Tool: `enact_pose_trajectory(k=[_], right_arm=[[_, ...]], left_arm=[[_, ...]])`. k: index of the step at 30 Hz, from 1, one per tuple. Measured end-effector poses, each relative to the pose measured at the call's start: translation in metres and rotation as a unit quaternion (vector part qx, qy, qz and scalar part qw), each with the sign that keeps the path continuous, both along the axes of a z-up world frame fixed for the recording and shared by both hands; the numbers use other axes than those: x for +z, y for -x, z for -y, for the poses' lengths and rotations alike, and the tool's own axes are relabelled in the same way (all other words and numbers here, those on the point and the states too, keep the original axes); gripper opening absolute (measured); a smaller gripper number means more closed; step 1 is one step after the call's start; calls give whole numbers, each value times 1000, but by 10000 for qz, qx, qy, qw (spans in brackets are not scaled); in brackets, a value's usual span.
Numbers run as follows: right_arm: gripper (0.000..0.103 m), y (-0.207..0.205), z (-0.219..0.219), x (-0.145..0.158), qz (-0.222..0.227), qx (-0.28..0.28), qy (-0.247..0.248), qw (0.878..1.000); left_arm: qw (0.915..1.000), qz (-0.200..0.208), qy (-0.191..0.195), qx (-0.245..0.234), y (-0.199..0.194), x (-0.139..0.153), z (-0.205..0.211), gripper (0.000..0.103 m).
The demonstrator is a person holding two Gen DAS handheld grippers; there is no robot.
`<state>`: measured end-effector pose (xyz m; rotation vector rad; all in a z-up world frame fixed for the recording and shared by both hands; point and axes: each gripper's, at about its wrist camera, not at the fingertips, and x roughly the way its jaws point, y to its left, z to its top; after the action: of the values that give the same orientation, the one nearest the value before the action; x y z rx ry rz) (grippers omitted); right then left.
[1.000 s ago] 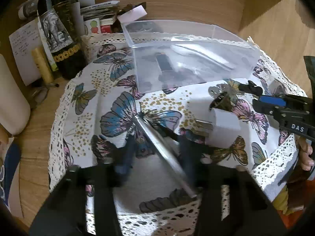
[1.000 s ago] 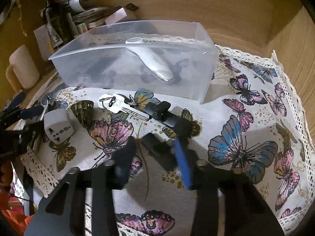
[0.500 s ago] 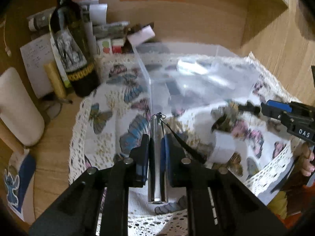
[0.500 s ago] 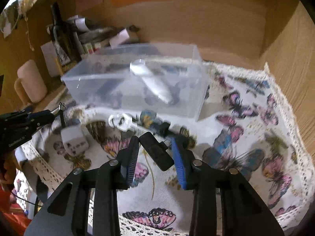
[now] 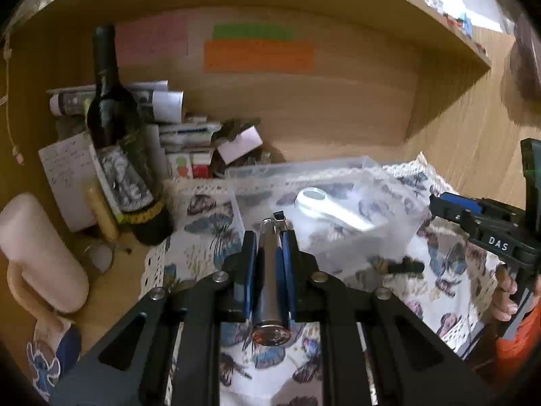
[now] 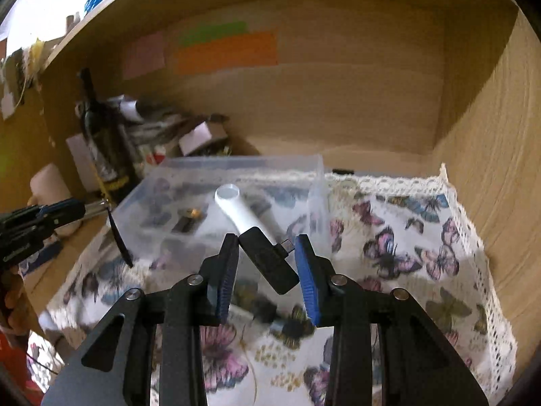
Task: Organize rigid objects
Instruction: 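Lower the rod and clip into the clear box and open both tools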
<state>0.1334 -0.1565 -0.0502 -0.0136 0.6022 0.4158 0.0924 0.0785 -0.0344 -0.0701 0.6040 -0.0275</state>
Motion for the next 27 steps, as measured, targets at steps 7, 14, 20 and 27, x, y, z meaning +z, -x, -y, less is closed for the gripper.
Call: enact_pose_trajectory(k=[7, 14, 20, 27], right_arm=[[32, -20, -9, 19, 243, 77, 95, 9996], [32, -45, -24, 15, 180, 195, 230, 9994], [32, -67, -39, -8, -245, 334, 277, 9988], [32, -86, -47, -33, -606, 293, 482, 9966]], left_arm=[[10000, 53, 25, -13, -29, 11, 1, 15], [9985, -355, 294, -308, -73, -2, 9, 15], [9949, -814, 314, -509, -102, -27, 24, 15], [9906, -1163, 155, -709, -121, -52, 41, 15]])
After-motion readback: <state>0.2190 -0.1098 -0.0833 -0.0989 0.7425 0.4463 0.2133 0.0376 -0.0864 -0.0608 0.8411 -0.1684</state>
